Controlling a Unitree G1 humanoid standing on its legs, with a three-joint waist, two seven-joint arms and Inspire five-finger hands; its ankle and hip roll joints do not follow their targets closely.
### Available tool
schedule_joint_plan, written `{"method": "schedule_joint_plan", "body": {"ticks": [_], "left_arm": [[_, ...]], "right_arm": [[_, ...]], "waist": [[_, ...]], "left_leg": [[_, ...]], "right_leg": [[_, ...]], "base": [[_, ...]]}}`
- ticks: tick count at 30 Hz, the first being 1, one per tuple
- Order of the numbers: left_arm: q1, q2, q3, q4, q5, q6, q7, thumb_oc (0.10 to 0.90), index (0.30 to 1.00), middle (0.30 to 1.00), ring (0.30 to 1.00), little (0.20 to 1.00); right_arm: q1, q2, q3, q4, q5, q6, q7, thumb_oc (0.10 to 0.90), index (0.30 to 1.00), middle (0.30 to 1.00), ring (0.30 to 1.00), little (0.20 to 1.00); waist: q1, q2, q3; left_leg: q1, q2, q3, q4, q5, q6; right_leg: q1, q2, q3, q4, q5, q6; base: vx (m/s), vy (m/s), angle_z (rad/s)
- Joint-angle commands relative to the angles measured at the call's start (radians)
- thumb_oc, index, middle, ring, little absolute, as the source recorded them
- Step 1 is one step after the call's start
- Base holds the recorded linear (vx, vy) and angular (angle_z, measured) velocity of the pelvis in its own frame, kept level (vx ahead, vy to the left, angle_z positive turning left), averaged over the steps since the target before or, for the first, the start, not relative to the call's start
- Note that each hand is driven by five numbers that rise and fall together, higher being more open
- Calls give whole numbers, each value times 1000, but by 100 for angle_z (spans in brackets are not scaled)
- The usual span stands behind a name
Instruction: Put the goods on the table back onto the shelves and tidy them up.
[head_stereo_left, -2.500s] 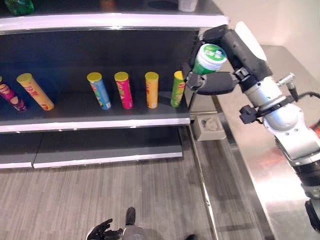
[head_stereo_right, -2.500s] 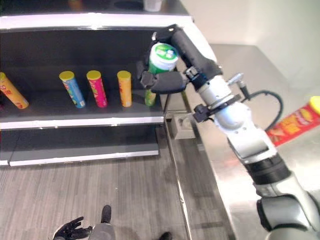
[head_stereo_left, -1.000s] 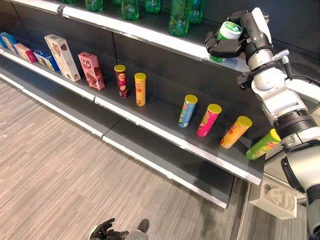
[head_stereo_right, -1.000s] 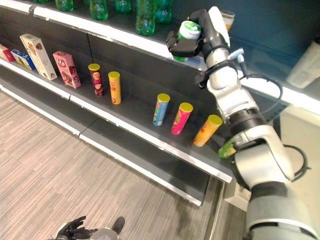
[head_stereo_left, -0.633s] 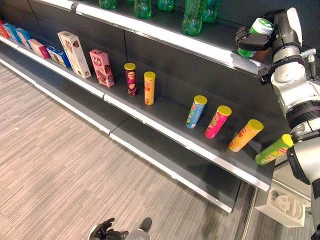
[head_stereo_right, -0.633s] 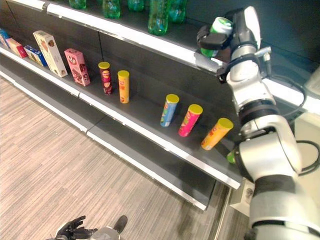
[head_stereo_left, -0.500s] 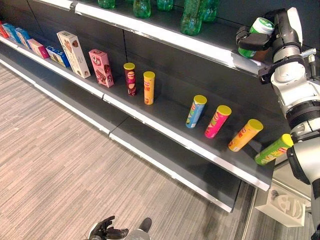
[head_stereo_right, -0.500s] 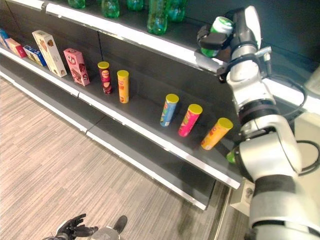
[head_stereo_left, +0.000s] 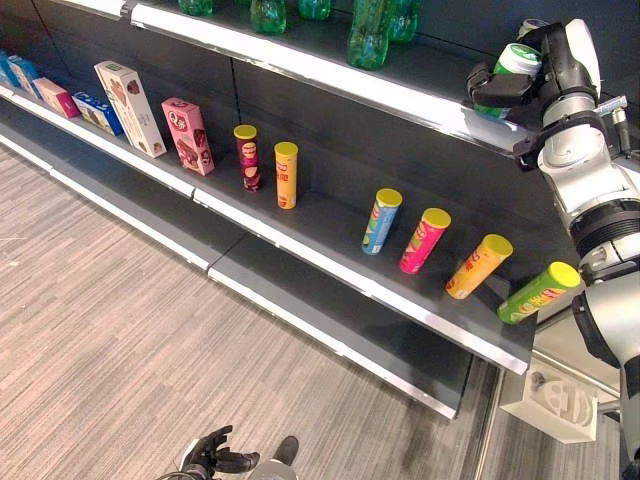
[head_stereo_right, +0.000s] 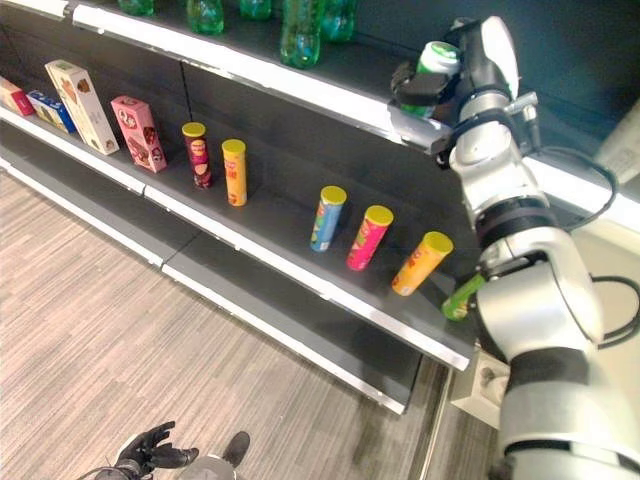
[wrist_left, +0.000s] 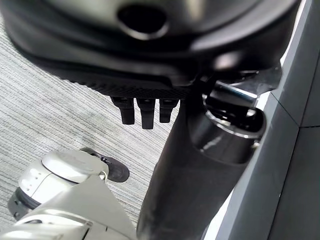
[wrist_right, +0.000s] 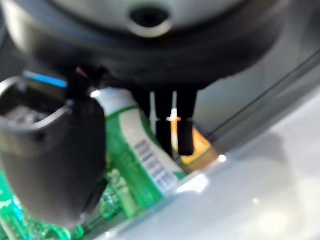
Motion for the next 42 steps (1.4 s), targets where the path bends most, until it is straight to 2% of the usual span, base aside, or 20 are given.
{"method": "schedule_joint_plan", "body": {"ticks": [1, 5, 6, 7, 13, 19, 22, 25, 30, 31, 33, 34, 35, 36, 37, 38, 40, 42], "left_arm": [[-29, 57, -49, -3, -13, -54, 17, 800, 900, 900, 900, 900], [-30, 58, -49, -6, -13, -53, 16, 800, 900, 900, 900, 900], [-29, 59, -49, -6, -14, -53, 16, 800, 900, 900, 900, 900], [-29, 58, -49, -8, -14, -54, 17, 800, 900, 900, 900, 900], [-30, 57, -48, 0, -8, -49, 20, 800, 900, 900, 900, 900], [-23, 52, -52, -8, 1, -40, 15, 800, 900, 900, 900, 900], [-25, 56, -51, -15, -1, -41, 13, 800, 900, 900, 900, 900], [-29, 58, -49, -18, -2, -41, 12, 800, 900, 900, 900, 900], [-16, 54, -6, -3, 8, -38, 18, 800, 900, 900, 900, 900], [-10, 54, 6, 0, 8, -36, 19, 800, 900, 900, 900, 900], [17, 39, 51, -5, 23, -33, 5, 800, 900, 900, 900, 900], [18, 44, 49, -6, 24, -33, 5, 800, 900, 900, 900, 900], [26, 40, 64, -3, 36, -34, 2, 800, 900, 900, 900, 900], [38, 29, 86, -6, 49, -39, -5, 800, 900, 900, 900, 900], [39, 33, 84, -6, 50, -39, -5, 800, 900, 900, 900, 900], [42, 28, 92, -11, 58, -39, -12, 800, 900, 900, 900, 900], [47, 29, 107, -16, 74, -44, -16, 800, 900, 900, 900, 900], [48, 29, 113, -25, 87, -48, -23, 800, 900, 900, 900, 900]], "right_arm": [[-156, -44, 82, 18, -18, -27, -38, 400, 300, 300, 300, 300], [-144, -32, 76, 23, -17, -25, -32, 400, 300, 300, 300, 300], [-143, -31, 74, 22, -13, -24, -30, 444, 366, 366, 366, 366], [-140, -31, 72, 22, -13, -24, -33, 800, 900, 900, 900, 900], [-142, -35, 59, -3, 2, -27, -46, 800, 900, 900, 900, 900], [-132, -69, -19, -223, 87, -80, -100, 800, 900, 900, 900, 900], [-137, -57, -5, -229, 74, -80, -97, 800, 900, 900, 900, 900], [-129, -82, -34, -308, 108, -100, -109, 800, 900, 900, 900, 900], [-67, -182, -82, -563, 159, -138, -100, 800, 900, 900, 900, 900], [-22, -211, -113, -650, 169, -145, -94, 800, 900, 900, 900, 900], [116, -322, -192, -878, 223, -197, -38, 800, 900, 900, 900, 900], [135, -324, -209, -887, 221, -195, -37, 800, 900, 900, 900, 900], [184, -361, -239, -935, 236, -211, -20, 800, 900, 900, 900, 900], [273, -423, -298, -1028, 266, -234, 5, 800, 900, 900, 900, 900], [290, -424, -314, -1035, 265, -233, 6, 800, 900, 900, 900, 900], [341, -452, -353, -1077, 272, -245, 20, 800, 900, 900, 900, 900], [499, -487, -493, -1146, 281, -258, 31, 800, 900, 900, 900, 900], [631, -485, -617, -1192, 288, -272, 34, 800, 900, 900, 900, 900]], "waist": [[3, -36, -31], [3, -34, -32], [4, -34, -32], [3, -33, -31], [-5, -35, -33], [-34, -40, -41], [-35, -43, -42], [-43, -42, -41], [-88, -42, -35], [-96, -45, -35], [-148, -44, -27], [-140, -49, -28], [-157, -49, -24], [-194, -47, -14], [-186, -50, -15], [-206, -49, -10], [-228, -54, -3], [-257, -55, 8]], "left_leg": [[31, 22, 86, 3, -114, -41], [32, 22, 87, 3, -116, -41], [31, 22, 87, 3, -116, -42], [31, 21, 87, 3, -116, -41], [35, 21, 96, 3, -120, -39], [47, 20, 122, 3, -131, -28], [55, 20, 135, 3, -135, -25], [56, 18, 139, 3, -137, -22], [62, 18, 168, 3, -145, -15], [66, 19, 180, 3, -150, -12], [84, 17, 223, 3, -164, 0], [86, 18, 227, 3, -166, 0], [94, 17, 248, 3, -171, 6], [104, 15, 283, 3, -180, 12], [105, 15, 288, 3, -181, 12], [111, 15, 306, 3, -184, 16], [122, 13, 346, 3, -196, 23], [128, 12, 377, 3, -203, 29]], "right_leg": [[56, -35, 5, 8, -61, 62], [56, -36, 3, 8, -62, 63], [56, -37, 2, 8, -62, 63], [56, -38, 1, 8, -61, 64], [55, -43, 4, 8, -56, 66], [44, -49, 30, 8, -46, 70], [40, -50, 46, 8, -41, 71], [39, -53, 47, 8, -38, 75], [20, -57, 79, 8, -28, 79], [15, -58, 92, 8, -23, 81], [-5, -59, 139, 8, -6, 87], [-6, -59, 144, 8, -6, 87], [-16, -60, 165, 8, 3, 91], [-37, -59, 203, 8, 20, 98], [-39, -59, 208, 8, 21, 98], [-50, -59, 225, 8, 29, 103], [-70, -60, 267, 8, 45, 110], [-92, -61, 296, 9, 62, 118]], "base": [[-3, 2, -4], [0, 0, 0], [0, 0, 0], [0, 0, 0], [0, 0, 0], [-6, 25, -6], [-10, 35, -24], [-10, 45, -9], [-8, 55, -10], [-11, 90, -19], [-8, 101, -26], [-17, 92, -36], [-46, 126, -66], [-46, 126, -89], [-48, 125, -89], [-26, 87, -112], [-32, 116, -96], [-56, 98, -56]]}}
